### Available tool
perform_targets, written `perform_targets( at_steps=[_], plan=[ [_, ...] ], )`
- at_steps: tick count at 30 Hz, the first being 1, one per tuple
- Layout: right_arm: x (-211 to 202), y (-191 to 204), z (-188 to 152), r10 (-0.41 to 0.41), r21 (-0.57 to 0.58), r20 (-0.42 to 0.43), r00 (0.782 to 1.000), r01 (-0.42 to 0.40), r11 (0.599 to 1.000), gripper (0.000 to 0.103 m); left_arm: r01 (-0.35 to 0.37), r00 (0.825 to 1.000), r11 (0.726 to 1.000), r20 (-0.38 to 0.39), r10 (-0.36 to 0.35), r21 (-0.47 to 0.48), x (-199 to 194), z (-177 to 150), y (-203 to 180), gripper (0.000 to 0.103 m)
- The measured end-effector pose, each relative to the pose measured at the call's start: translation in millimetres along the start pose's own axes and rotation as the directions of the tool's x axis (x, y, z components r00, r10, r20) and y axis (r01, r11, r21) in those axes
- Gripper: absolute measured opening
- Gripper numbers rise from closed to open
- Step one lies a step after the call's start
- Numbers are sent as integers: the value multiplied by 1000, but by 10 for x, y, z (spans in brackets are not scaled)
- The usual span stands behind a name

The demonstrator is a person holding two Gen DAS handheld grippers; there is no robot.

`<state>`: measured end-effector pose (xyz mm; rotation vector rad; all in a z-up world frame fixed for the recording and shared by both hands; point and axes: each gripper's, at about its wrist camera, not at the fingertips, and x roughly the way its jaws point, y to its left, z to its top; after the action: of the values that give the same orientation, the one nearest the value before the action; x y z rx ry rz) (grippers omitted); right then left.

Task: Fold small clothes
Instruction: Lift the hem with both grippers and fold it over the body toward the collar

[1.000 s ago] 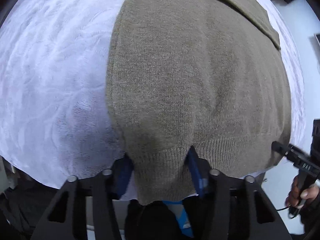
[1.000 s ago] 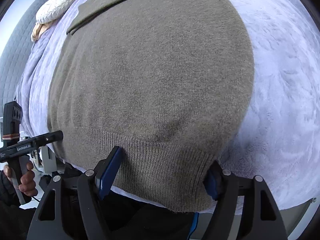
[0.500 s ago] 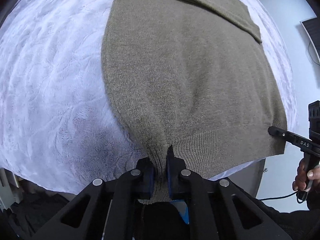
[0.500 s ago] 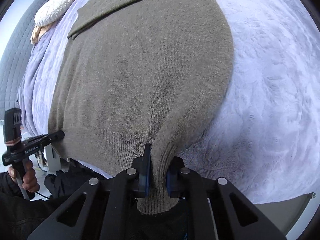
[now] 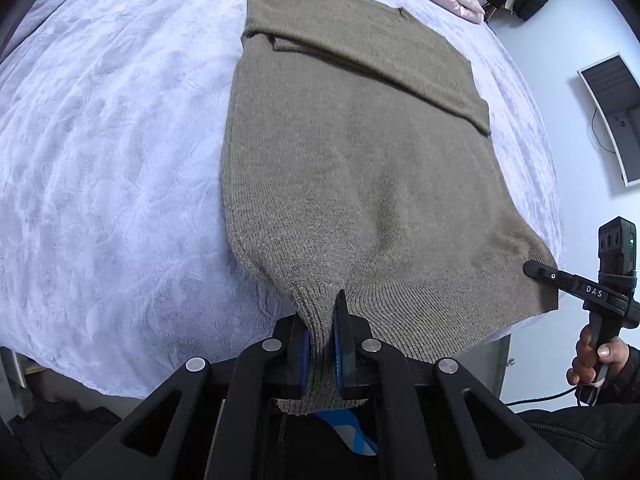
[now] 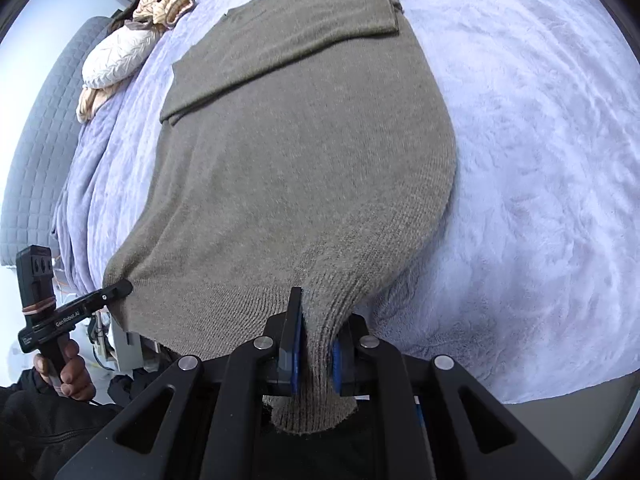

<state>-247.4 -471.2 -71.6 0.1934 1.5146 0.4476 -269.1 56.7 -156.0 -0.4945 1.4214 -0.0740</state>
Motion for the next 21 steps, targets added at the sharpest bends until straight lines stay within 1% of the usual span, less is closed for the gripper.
perform_targets(
  at_steps=[4, 8, 11, 13, 16, 18, 21],
  plan=[
    [-91, 77, 50, 15, 5, 40, 999, -15, 1000, 12, 17, 1000, 1000, 13, -17, -7, -99, 38, 52, 10],
    [-233, 125, 99, 33, 5, 86, 996, -33, 999, 12, 23, 999, 1000, 29, -22, -8, -211, 126, 15, 10],
    [-341, 186, 155, 52, -9, 120, 991, -51, 999, 12, 31, 997, 999, 70, -29, -22, -350, 236, -8, 10],
    [-388, 212, 224, 56, -18, 132, 990, -54, 998, 12, 28, 995, 999, 98, -25, -34, -422, 328, -35, 10],
    [-426, 222, 363, 54, -31, 142, 988, -50, 998, 12, 14, 993, 999, 120, -9, -39, -489, 433, -107, 10],
    [-440, 240, 472, 51, -43, 146, 988, -45, 998, 12, -5, 992, 999, 122, 10, -38, -469, 506, -182, 10],
    [-480, 270, 623, 57, -64, 154, 986, -48, 997, 12, -11, 992, 998, 125, 20, -69, -463, 592, -212, 10]
  ],
)
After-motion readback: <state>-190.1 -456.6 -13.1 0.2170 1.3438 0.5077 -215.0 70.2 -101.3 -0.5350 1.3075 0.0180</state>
